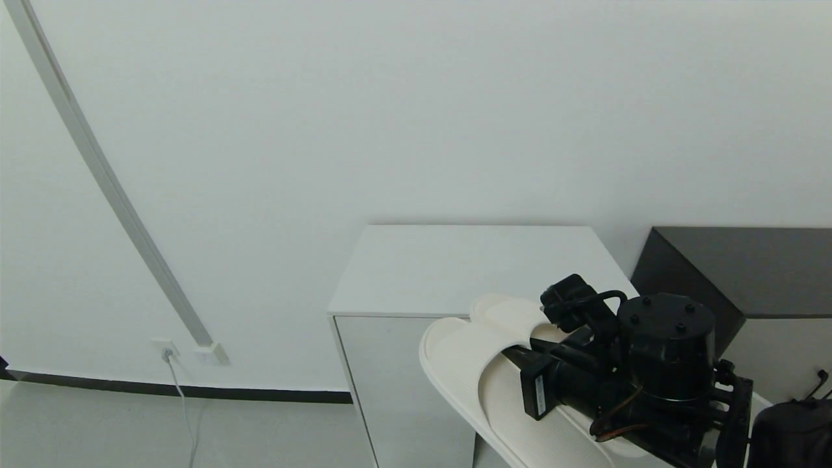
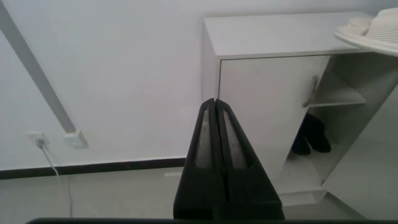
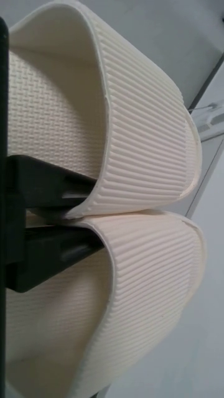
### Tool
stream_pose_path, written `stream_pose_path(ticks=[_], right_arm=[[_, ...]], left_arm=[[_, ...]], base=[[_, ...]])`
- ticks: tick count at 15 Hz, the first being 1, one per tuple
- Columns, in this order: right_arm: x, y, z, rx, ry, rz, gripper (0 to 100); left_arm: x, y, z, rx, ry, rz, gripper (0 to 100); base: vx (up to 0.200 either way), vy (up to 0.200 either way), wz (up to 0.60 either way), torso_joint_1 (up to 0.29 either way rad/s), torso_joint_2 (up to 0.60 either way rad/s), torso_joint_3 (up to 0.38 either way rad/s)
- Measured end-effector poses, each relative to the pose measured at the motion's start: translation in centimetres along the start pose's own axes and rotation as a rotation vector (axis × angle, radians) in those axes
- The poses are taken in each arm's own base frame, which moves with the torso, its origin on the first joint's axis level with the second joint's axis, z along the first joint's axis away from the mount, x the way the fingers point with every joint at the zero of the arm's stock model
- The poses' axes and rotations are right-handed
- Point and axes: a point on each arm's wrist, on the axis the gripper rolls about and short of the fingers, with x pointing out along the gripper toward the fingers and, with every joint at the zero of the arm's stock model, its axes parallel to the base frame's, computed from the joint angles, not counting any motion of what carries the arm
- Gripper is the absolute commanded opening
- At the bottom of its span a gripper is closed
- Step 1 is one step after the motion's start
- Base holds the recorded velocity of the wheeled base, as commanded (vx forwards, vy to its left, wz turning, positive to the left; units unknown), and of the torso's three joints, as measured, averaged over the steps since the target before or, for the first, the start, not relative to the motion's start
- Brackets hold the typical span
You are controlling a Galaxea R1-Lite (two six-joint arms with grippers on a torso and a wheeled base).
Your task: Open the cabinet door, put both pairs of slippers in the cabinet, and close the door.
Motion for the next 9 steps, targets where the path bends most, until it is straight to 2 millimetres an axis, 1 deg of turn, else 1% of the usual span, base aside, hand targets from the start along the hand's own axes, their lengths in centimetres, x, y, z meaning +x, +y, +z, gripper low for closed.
stream_pose_path(ticks=[5,9], right_arm=[[0.00,-0.02,-0.01,0.000,0.000,-0.002,0],[-0.09,-0.11,-0.12,-0.013,0.003,-0.004,0]], left_arm=[[0.00,0.00,0.00,0.000,0.000,0.000,0],[0.00,0.00,0.01,0.000,-0.001,0.001,0]], base=[[0.000,-0.200,0.00,0.001,0.00,0.001],[0.000,0.000,0.00,0.000,0.00,0.000]])
